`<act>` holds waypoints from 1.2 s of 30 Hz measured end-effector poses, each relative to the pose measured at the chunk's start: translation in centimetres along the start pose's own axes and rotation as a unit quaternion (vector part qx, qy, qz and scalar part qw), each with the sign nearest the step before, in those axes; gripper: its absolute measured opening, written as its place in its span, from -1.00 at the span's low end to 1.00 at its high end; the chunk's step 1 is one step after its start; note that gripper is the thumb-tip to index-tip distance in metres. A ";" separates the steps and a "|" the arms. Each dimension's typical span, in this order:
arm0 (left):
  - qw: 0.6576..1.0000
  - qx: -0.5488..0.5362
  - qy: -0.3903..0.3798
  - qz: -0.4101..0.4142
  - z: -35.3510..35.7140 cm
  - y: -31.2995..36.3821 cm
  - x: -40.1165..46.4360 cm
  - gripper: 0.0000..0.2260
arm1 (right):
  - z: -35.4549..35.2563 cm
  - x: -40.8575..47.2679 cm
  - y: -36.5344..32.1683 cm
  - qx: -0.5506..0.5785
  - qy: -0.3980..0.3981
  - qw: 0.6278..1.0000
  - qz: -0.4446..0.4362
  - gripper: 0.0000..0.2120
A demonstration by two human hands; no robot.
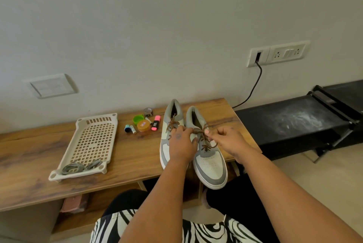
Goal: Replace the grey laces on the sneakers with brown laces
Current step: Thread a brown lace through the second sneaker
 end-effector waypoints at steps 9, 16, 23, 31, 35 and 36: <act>0.996 -0.050 0.035 0.072 0.1 1.3 0.8 -0.81 | 0.7 2.0 0.1 -0.073 0.094 0.992 -0.038 -0.86; 0.994 -0.032 0.061 0.085 0.4 1.1 1.2 -0.92 | 2.4 1.5 0.1 -0.122 0.151 0.980 -0.052 -0.92; 0.995 -0.037 0.043 0.082 0.8 0.7 1.5 -0.97 | 2.5 2.2 0.8 -0.165 0.140 0.976 -0.009 -0.86; 0.995 -0.084 0.026 0.055 1.1 0.5 1.5 -0.91 | 3.0 2.3 0.3 -0.160 0.099 0.982 -0.023 -0.82; 0.994 -0.090 0.028 0.057 1.0 0.5 1.5 -0.88 | 3.3 2.4 0.0 -0.177 0.074 0.981 -0.036 -0.80; 0.994 -0.091 0.028 0.058 1.0 0.5 1.5 -0.88 | 3.4 2.4 0.1 -0.185 0.066 0.980 -0.038 -0.80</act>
Point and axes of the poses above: each hand's wrist, its own x-axis towards the middle knuckle, its own z-axis out of the palm, y = z × x, the point moved 4 cm from there along x, towards the middle knuckle, and after that the axes turned 6 degrees about -x, right-handed, at the moved point
